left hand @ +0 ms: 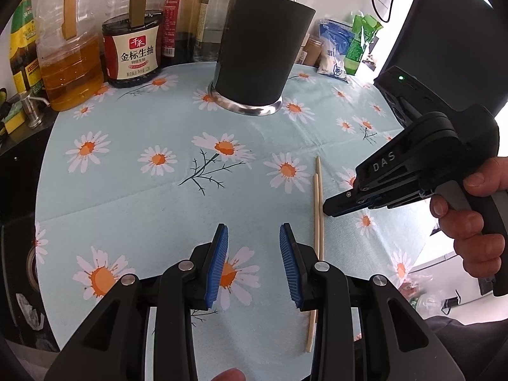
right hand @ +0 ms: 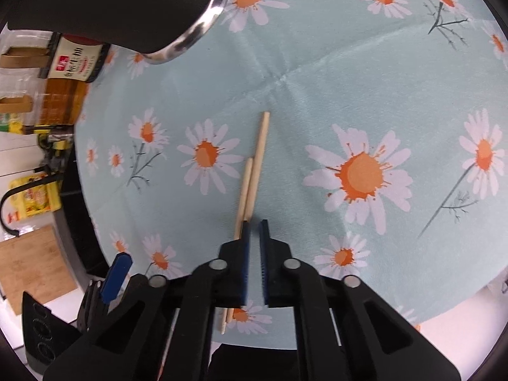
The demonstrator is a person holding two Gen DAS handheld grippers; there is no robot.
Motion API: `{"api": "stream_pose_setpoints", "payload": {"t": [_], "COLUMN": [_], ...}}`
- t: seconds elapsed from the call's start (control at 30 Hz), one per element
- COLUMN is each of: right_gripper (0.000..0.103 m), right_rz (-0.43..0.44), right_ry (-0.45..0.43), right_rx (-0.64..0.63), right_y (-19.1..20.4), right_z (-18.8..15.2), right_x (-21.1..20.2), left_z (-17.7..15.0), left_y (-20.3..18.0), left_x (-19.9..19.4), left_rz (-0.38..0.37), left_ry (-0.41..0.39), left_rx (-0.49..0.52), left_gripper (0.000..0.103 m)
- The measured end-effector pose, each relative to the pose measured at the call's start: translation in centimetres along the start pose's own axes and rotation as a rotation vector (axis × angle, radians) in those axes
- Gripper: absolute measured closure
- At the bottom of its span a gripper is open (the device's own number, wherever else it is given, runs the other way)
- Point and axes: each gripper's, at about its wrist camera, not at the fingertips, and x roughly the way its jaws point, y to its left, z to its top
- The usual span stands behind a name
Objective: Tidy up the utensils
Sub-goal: 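Lower the right tool and grasp one of the two loose chopsticks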
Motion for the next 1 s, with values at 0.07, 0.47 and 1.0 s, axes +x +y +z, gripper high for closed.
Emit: {"api": "stream_pose_setpoints", "payload": {"t": [0.07, 0.47, 1.0], "right_gripper": [0.096, 0.095, 0.098], "right_rz": [-0.018, -0.011, -0.215], "right_ry": [0.003, 0.003, 0.011], "right_rx": [0.008, 0.046, 0.044], "right_y": [0.2, 0.5, 3.3], "right_z": [0.1, 0.1, 0.4], "right_x": [0.1, 0.2, 0.6], "left_z": [0.0, 0.0, 0.3], "left_y": [0.2, 0.7, 0.5], "left_x": [0.2, 0.5, 1.0], "left_rz": [-0.012, -0.044, -0.061], "left_ry": [-0.002, -0.016, 0.005], "left_rx": [-0.008, -0.013, 0.013], "left_gripper": [0.070, 0.070, 0.070]}}
